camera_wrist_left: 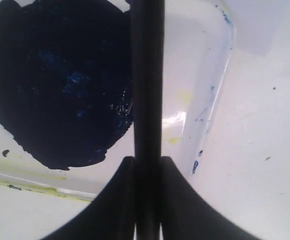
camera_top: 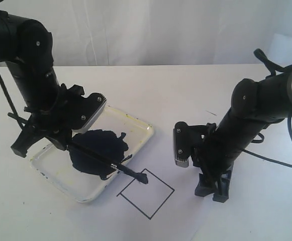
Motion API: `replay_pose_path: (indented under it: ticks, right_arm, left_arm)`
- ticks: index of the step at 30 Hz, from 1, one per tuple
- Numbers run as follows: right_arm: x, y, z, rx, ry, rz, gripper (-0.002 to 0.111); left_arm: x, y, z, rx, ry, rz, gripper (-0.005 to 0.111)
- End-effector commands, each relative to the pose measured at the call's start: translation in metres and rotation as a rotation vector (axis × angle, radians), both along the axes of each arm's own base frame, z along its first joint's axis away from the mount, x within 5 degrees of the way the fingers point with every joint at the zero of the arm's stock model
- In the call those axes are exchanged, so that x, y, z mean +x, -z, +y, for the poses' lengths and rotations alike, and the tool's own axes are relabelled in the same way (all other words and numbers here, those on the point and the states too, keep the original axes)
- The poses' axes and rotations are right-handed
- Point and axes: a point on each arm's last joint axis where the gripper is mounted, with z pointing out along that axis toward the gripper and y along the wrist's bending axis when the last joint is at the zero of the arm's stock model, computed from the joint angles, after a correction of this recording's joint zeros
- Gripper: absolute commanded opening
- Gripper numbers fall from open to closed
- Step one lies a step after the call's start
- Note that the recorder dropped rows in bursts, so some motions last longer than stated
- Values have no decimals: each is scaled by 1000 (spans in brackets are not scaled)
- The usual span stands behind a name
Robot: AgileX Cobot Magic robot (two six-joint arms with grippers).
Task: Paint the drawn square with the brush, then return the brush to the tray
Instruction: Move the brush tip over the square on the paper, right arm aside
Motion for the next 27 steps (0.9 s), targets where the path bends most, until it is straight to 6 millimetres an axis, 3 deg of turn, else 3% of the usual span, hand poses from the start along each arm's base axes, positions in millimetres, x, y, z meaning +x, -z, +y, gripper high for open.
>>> replay_pose_path:
  ticks: [1,7,13,19,27]
  right_arm:
    - [-1,5,0,-9,-7,28,64]
    - [-1,5,0,-9,-8,29,64]
    - [-1,5,0,-9,-8,29,64]
    - [-2,5,0,-9,-5,36,64]
    - [-2,5,0,-9,-5,34,64]
  left_arm:
    - [-2,-3,-3,-46,5,-9,0]
    - [1,0,-5,-46,33,-29,0]
    - [10,20,-16,20,107,-88,0]
    - [16,17,-31,13,179,-237,0]
    - [12,15,-40,35,234,-278,0]
